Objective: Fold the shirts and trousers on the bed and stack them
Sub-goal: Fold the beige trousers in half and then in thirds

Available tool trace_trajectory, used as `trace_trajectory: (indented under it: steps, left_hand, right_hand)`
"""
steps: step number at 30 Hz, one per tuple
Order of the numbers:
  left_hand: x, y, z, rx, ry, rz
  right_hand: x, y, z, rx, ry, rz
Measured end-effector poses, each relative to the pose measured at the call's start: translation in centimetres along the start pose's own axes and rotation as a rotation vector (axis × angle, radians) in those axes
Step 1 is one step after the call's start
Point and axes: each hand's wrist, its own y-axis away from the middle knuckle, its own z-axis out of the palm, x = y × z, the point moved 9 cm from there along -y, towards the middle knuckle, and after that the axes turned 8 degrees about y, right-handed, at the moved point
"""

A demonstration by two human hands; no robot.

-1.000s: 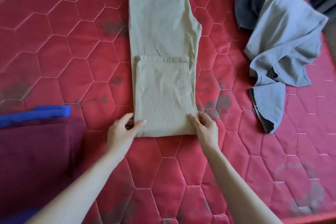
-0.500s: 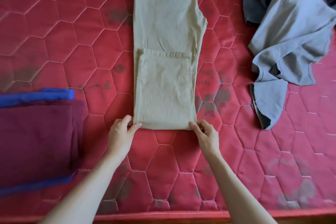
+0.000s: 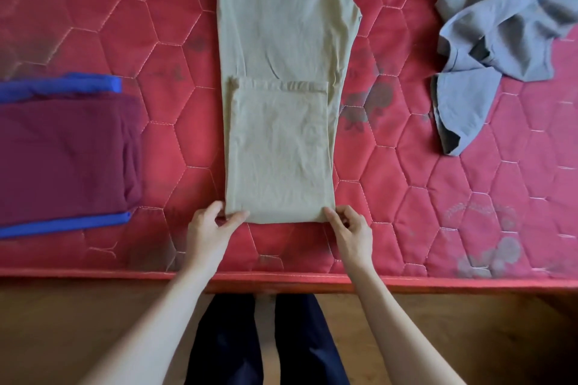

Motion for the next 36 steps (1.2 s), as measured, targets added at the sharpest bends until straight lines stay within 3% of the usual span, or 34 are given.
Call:
trace_trajectory:
  steps: [5, 8, 12, 18, 24, 26, 28, 31, 34, 36]
  left_hand:
    - [2.6, -2.7, -0.2, 0.048, 0.139, 0.012]
    - [4.8, -5.8, -0.2, 0.102, 0.070, 0.030]
    - [8.6, -8.6, -0.9, 0.239, -0.002, 0.122]
    - [12.7, -11.2, -1.7, 0.280, 0.058, 0.268]
    - [11.8, -13.5, -1.1, 0.240, -0.048, 0.170]
    - [12.5, -12.3, -1.3, 0.323, -0.253, 0.287]
    - [14.2, -9.9, -0.4, 0.359, -0.441, 0.540]
    - [14.8, -5.3, 2.7, 0.223, -0.533, 0.903]
    - [11.9, -2.6, 5.5, 0.072, -0.605, 0.952]
    - [9.3, -2.9, 6.1, 0.051, -0.695, 0.828]
  right_hand:
    - [-2.4, -2.1, 0.0, -0.001, -0.048, 0.013]
    - [-5.1, -4.4, 0.1, 0.002, -0.027, -0.001]
    - [-9.3, -7.2, -0.9, 0.095, 0.007, -0.080]
    - [-12.9, -9.7, -2.7, 0.203, -0.065, -0.147]
    - [-13.6, -12.0, -1.6, 0.159, 0.053, -0.105]
    - [-14.0, -11.2, -2.0, 0.250, 0.190, -0.171]
    - [-15.7, -9.4, -2.2, 0.382, 0.377, -0.333]
    - [-18.0, -5.1, -0.5, 0.451, 0.330, -0.587]
    - [-18.3, -2.2, 3.5, 0.329, 0.235, -0.681]
    - [-17.1, -2.0, 5.9, 0.213, 0.284, -0.666]
